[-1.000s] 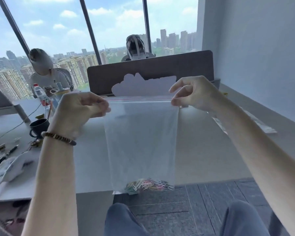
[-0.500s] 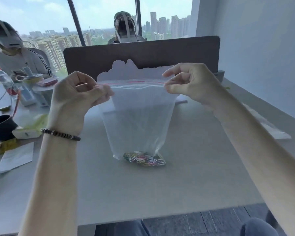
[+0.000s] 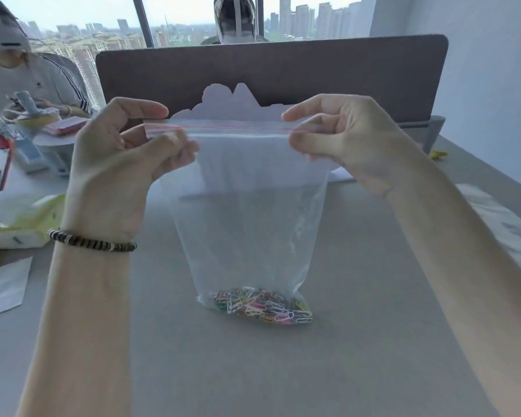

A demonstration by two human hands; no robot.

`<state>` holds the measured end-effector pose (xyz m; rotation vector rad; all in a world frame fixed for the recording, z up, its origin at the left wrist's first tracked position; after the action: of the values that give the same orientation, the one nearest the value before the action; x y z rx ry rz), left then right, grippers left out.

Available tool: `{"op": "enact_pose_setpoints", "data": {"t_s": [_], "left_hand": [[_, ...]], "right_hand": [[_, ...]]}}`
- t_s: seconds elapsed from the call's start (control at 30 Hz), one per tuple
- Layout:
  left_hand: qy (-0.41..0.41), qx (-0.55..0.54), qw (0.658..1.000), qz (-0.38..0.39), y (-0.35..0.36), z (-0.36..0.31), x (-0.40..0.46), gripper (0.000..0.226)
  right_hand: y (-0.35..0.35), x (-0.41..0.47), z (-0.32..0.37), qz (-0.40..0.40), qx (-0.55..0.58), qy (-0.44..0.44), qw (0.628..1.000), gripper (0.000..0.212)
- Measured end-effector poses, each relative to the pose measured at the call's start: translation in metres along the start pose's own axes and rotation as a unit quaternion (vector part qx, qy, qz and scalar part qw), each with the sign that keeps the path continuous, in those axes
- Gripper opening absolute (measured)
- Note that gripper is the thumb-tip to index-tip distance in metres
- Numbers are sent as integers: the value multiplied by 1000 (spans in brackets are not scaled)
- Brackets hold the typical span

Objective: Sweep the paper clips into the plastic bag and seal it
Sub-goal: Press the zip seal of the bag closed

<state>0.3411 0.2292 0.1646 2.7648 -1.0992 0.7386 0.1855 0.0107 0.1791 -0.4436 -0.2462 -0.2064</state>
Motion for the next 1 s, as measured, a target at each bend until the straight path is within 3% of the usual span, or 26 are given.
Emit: {"op": "enact_pose_setpoints", "data": {"t_s": [0.23, 0.43, 0.63, 0.83, 1.0], "left_hand": [[17, 31, 999, -17, 10, -28, -21, 37], [31, 53, 997, -36, 17, -49, -26, 48], [37, 100, 993, -47, 19, -63, -30, 48], [21, 139, 990, -30, 23, -63, -31, 37], [-20, 159, 986, 52, 35, -55, -31, 25]], "right_hand": [[2, -4, 8, -15, -14, -12, 1000, 29], [15, -6, 24, 33, -33, -2, 999, 28], [5, -13, 39, -20, -50, -20, 998, 27], [22, -11, 43, 47, -91, 27, 994, 16], [27, -15, 45, 44, -133, 36, 990, 6]]}}
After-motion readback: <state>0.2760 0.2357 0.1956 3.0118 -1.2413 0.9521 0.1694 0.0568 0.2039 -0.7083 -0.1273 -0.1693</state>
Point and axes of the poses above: each hand's wrist, its own x-axis towards the middle knuckle, its own y-axis out of the palm, z = x × y, the point moved 10 cm from there along x, towards the middle knuckle, and after that the axes turned 15 degrees about z, right-handed, at the moved point
